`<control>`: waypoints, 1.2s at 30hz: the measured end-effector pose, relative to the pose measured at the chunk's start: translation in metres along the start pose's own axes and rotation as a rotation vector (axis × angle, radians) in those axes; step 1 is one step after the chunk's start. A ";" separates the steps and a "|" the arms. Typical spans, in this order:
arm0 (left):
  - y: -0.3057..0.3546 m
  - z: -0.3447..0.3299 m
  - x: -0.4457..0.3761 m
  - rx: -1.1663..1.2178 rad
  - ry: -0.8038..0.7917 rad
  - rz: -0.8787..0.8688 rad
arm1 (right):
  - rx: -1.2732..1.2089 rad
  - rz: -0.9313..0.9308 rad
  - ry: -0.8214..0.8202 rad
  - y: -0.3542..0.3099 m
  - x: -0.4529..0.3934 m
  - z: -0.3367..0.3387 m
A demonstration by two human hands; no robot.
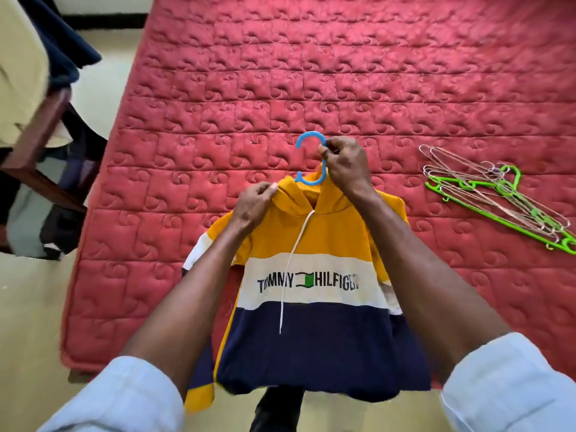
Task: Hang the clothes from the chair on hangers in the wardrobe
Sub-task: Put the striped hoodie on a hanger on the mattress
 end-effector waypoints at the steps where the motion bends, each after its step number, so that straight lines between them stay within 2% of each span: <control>1: 0.005 0.002 0.014 -0.036 0.032 -0.010 | -0.018 -0.007 0.036 -0.009 0.011 0.010; 4: 0.039 0.006 0.075 -0.168 0.113 0.017 | -0.093 0.006 0.094 -0.036 0.066 0.041; 6: 0.066 0.006 0.118 -0.076 0.021 0.053 | -0.086 0.037 0.112 -0.056 0.106 0.058; 8: 0.097 0.004 0.172 0.045 -0.076 0.001 | -0.091 0.092 0.107 -0.083 0.153 0.076; 10: 0.125 0.004 0.227 0.094 0.027 -0.133 | -0.061 0.158 0.110 -0.115 0.195 0.096; 13: 0.155 0.009 0.297 0.045 0.300 -0.239 | -0.063 0.211 0.179 -0.161 0.240 0.127; 15: 0.171 0.017 0.336 -0.079 0.363 -0.181 | -0.079 0.244 0.182 -0.190 0.266 0.146; 17: 0.186 0.029 0.361 -0.134 0.267 -0.042 | -0.091 0.289 0.121 -0.216 0.280 0.156; 20: 0.226 0.046 0.415 0.077 -0.010 -0.077 | -0.143 0.381 0.117 -0.257 0.306 0.176; 21: 0.236 0.052 0.429 0.196 -0.036 -0.132 | -0.137 0.395 0.146 -0.269 0.314 0.182; 23: 0.248 0.060 0.451 0.422 0.004 -0.285 | -0.089 0.423 0.181 -0.288 0.330 0.190; 25: 0.252 0.063 0.466 0.534 0.072 -0.425 | -0.037 0.471 0.183 -0.302 0.347 0.190; 27: 0.250 0.065 0.473 0.419 0.110 -0.422 | -0.037 0.494 0.179 -0.308 0.356 0.186; 30: 0.247 0.061 0.489 -0.010 0.046 -0.209 | -0.118 0.478 0.146 -0.311 0.366 0.175; 31: 0.244 0.061 0.491 -0.053 0.052 -0.185 | -0.135 0.477 0.125 -0.311 0.370 0.170; 34: 0.235 0.058 0.500 0.033 0.081 -0.280 | -0.163 0.514 0.099 -0.314 0.383 0.157; 36: 0.230 0.058 0.500 -0.046 0.101 -0.286 | -0.180 0.524 0.109 -0.314 0.387 0.155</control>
Point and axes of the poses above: each hand's wrist, its own x-axis away from the middle knuckle, its own z-axis out of the back of the hand, y = z × x, the point moved 2 cm from there along -x, towards the middle knuckle, and after that the axes turned 14 degrees about -y, right-handed, at the moved point
